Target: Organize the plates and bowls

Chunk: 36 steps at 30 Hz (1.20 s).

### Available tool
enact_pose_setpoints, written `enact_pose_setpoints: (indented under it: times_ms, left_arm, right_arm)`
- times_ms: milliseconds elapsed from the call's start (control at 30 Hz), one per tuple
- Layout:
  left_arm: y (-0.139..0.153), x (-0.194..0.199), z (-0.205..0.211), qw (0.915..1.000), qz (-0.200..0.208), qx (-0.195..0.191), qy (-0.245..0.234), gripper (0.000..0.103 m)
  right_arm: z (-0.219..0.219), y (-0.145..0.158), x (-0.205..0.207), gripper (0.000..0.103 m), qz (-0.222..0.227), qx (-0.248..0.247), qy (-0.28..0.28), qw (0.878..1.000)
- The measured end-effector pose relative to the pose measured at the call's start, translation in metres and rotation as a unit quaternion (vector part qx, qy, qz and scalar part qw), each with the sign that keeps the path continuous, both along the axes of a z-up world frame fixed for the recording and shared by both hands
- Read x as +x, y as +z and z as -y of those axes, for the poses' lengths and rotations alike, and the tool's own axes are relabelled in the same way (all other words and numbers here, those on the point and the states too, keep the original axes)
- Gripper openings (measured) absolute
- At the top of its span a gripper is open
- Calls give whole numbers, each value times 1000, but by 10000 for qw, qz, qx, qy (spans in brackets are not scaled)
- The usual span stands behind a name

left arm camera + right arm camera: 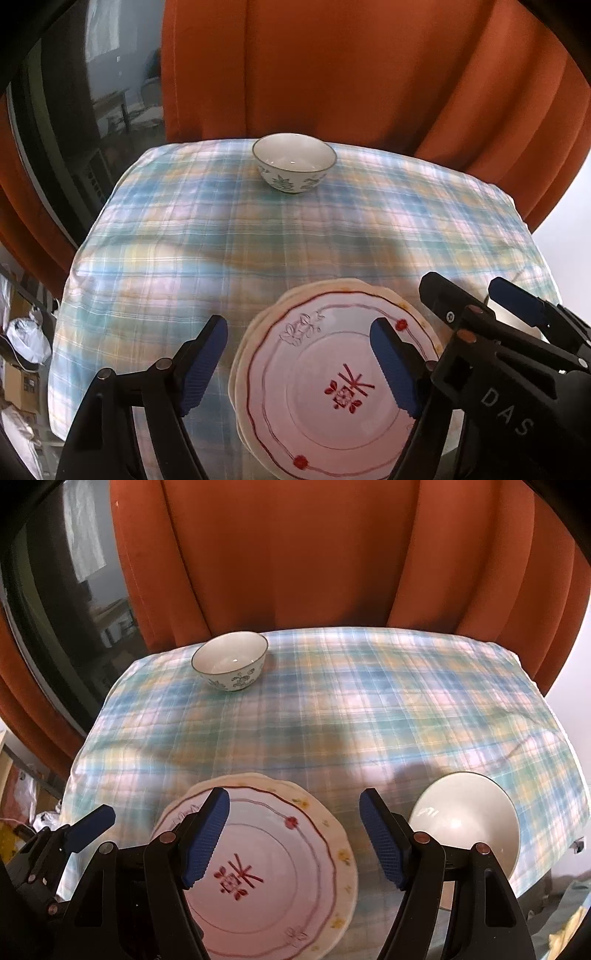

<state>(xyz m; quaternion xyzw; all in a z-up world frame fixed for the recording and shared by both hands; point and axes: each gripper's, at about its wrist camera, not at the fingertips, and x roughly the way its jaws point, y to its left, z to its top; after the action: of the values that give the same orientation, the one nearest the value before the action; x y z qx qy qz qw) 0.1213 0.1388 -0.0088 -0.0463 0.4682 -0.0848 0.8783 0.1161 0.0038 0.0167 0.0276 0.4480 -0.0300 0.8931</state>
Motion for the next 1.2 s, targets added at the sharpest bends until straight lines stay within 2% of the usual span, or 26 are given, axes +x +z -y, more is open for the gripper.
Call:
enact_pose_setpoints:
  times_ms: [167, 300, 367, 400, 433, 500, 600, 700, 800, 1000, 1100, 1200]
  left_arm:
    - [0, 19, -7, 9998, -64, -60, 155, 77]
    - [2, 40, -11, 9993, -59, 37, 365, 74]
    - [4, 52, -10, 9988, -21, 132, 470, 69]
    - [5, 59, -10, 9983, -21, 211, 538, 66]
    - [6, 65, -10, 9979, -28, 262, 587, 66]
    - [9, 81, -11, 9972, 22, 308, 687, 66]
    - [15, 105, -12, 9958, 127, 371, 822, 66]
    - [16, 127, -10, 9946, 201, 486, 895, 66]
    - [14, 149, -7, 9947, 224, 470, 889, 62]
    - [4, 188, -1, 9934, 188, 600, 964, 62]
    - [-7, 207, 1, 9924, 126, 643, 1038, 62]
    - [-18, 226, 2, 9920, 87, 653, 1080, 61]
  right_arm:
    - [-9, 0, 24, 76, -117, -25, 71, 9999]
    - [-14, 1, 45, 76, -168, -70, 189, 9997]
    - [-18, 1, 61, 79, -189, -110, 289, 9993]
    - [-20, 1, 68, 85, -209, -155, 315, 9992]
    - [-23, 1, 77, 91, -259, -259, 327, 9988]
    - [-27, 3, 93, 93, -267, -387, 370, 9982]
    - [-26, 8, 114, 93, 22, 85, 632, 9980]
    - [-20, 8, 138, 93, 119, 382, 674, 9969]
    - [-18, 7, 162, 93, 119, 485, 715, 9962]
    - [-12, -1, 201, 92, 174, 479, 754, 9959]
    - [-11, -9, 222, 83, 161, 412, 749, 9962]
    - [-9, -22, 243, 82, 55, 396, 708, 9967]
